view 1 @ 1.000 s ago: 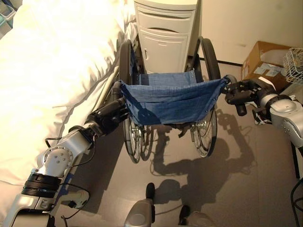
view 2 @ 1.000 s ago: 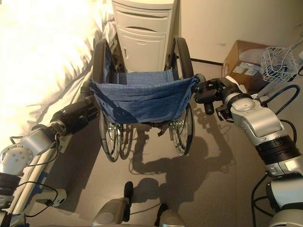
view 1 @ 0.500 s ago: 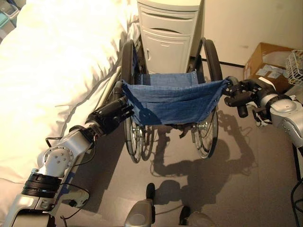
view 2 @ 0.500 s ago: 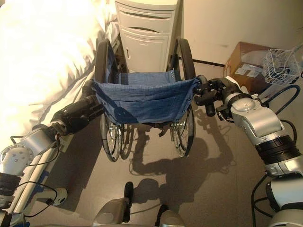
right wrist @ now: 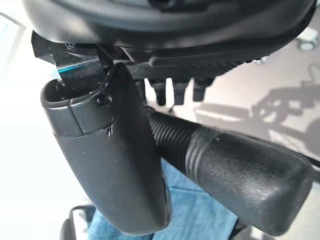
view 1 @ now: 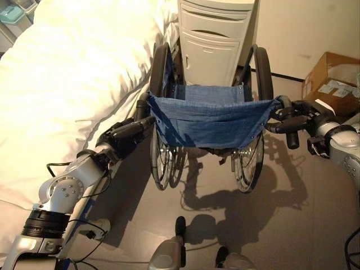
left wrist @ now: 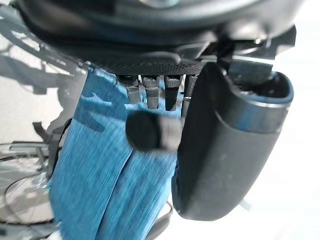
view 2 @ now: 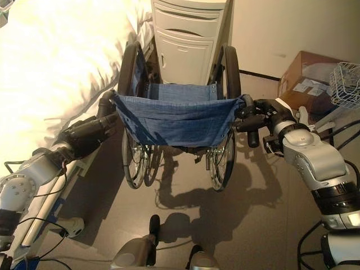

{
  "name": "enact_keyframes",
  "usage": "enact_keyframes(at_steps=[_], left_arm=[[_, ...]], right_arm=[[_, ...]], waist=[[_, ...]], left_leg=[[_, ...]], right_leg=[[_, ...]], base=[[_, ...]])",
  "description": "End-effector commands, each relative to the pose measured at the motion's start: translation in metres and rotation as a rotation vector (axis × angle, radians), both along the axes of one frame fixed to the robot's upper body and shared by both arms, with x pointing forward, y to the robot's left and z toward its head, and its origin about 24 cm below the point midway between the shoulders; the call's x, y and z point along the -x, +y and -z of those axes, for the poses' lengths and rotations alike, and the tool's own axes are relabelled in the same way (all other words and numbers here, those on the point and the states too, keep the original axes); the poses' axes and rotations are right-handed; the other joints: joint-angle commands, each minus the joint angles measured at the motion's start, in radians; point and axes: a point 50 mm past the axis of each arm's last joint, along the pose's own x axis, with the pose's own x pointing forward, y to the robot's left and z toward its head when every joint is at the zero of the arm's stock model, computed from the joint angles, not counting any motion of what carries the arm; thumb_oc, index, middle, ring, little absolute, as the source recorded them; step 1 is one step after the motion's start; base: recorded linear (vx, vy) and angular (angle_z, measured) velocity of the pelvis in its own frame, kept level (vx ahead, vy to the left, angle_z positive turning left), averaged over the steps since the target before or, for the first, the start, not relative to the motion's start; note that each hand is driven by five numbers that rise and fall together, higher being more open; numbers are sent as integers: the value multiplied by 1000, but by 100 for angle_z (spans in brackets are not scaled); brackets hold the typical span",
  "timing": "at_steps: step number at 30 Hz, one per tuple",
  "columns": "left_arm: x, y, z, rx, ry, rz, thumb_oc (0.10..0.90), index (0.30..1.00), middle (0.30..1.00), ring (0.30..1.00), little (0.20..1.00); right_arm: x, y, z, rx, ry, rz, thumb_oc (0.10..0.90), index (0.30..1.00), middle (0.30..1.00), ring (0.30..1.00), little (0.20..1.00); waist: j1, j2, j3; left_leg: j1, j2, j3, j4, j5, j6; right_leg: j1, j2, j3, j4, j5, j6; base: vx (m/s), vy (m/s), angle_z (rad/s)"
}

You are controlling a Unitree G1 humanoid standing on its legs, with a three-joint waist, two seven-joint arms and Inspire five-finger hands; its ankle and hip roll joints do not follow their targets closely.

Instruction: Push the wheelchair next to the bed

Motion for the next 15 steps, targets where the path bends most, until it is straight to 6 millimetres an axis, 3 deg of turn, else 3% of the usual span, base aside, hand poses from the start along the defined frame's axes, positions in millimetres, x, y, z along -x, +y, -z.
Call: enact_keyframes(at_steps=[1,15], left_arm=[[41,94,-107,-123,-479,-458,800,900,900,900,900],[84,120,-105,-212,-484,-551,800,900,900,900,900]], right_arm=[[6,-20,-77,50,-469,79,800,900,900,900,900],[77,-81,-76,95,-621,449,800,900,900,900,900]], waist=[[60,-24,-287],[5,-13,-295]], left_leg=[[169,37,36,-54,-78,-87],[169,60,66,-54,-90,-104]], right_leg=[[-74,-40,90,-137,207,40],[-88,-29,125,-144,198,45]], base=[[-39,-19,36],[-14,-23,35]])
